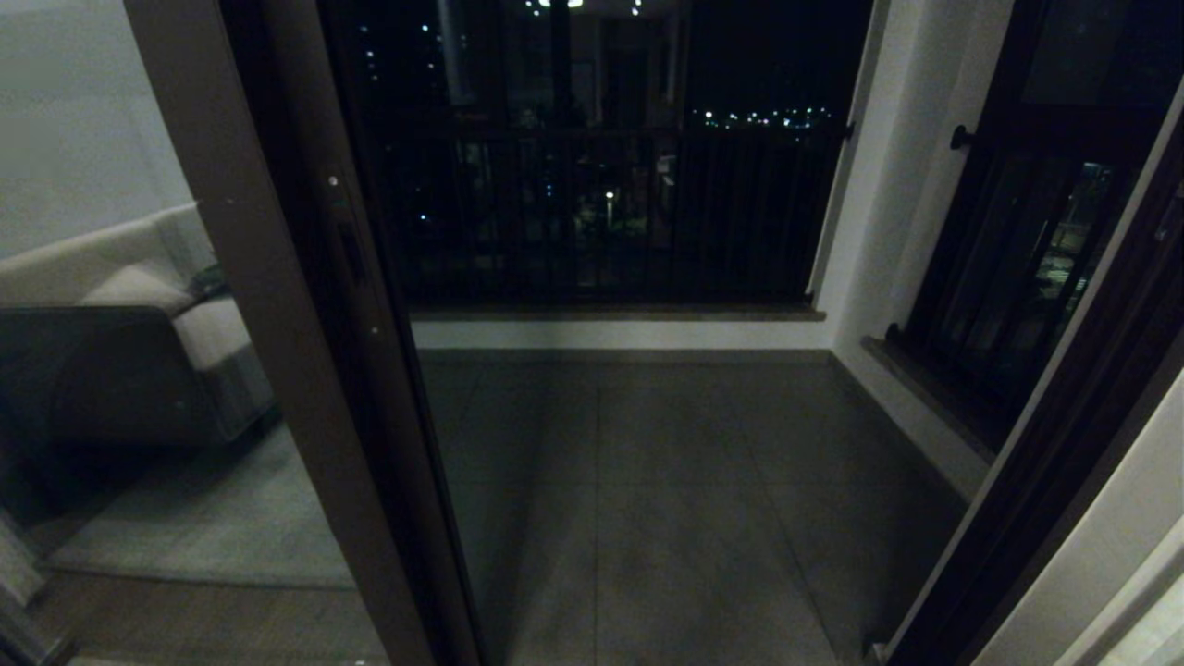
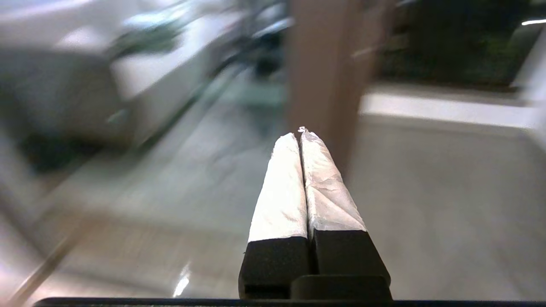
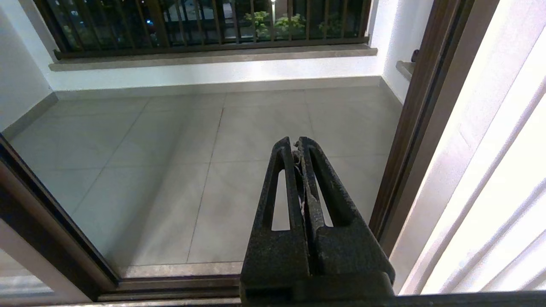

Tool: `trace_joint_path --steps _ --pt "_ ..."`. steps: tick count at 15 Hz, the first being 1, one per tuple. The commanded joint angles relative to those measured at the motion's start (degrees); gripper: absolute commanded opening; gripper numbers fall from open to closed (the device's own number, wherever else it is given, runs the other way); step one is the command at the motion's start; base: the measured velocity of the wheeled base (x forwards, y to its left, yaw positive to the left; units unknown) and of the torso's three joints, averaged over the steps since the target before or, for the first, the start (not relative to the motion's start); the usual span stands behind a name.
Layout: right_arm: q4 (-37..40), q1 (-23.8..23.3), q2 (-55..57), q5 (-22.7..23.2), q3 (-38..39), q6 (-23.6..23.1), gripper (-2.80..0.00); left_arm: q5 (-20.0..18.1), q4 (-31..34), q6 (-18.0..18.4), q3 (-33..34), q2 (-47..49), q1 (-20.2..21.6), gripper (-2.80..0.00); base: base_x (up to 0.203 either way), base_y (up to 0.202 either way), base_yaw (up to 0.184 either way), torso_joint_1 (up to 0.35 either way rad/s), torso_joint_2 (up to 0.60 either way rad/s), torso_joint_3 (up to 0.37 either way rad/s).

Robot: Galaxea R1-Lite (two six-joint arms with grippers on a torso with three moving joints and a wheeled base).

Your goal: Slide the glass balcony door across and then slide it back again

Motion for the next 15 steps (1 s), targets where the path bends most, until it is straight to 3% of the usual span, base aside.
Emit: trace_joint_path --steps 1,4,7,8,11,13,15 --pt "0.0 0.01 0.09 0.03 0.0 0.01 -2.8 8.81 4.66 0.88 -2.9 -4.42 0.03 -2.8 0.0 0.0 0.0 0.0 0.0 0.0" --pt "0.0 0.01 0.09 0.03 0.0 0.01 -2.8 11.59 4.21 3.8 -5.24 -4.33 0.98 -2.8 0.0 0.0 0.0 0.0 0.0 0.0" --pt "0.0 0.01 0.09 0.03 0.0 0.01 -2.8 9.5 4.28 4.38 -5.74 -6.04 7.36 -2.8 0.0 0.0 0.0 0.0 0.0 0.0" --pt "0.0 0.01 0.09 0.03 0.0 0.01 -2.8 6.62 4.36 4.78 -4.2 -8.93 7.72 -2.8 0.0 0.0 0.0 0.0 0.0 0.0" --pt "0.0 0.01 0.09 0.03 0.0 0.01 -2.8 -6.61 4.49 5.95 7.31 -17.3 7.94 -2.8 0.0 0.0 0.0 0.0 0.0 0.0" --pt "0.0 0.01 0.09 0.03 0.0 0.01 -2.8 -17.45 4.18 6.19 16.62 -19.76 7.89 -2.8 0.0 0.0 0.0 0.0 0.0 0.0" --pt "0.0 0.01 0.09 0.03 0.0 0.01 -2.8 -24.78 2.54 6.07 21.81 -20.64 7.79 -2.8 0.0 0.0 0.0 0.0 0.0 0.0"
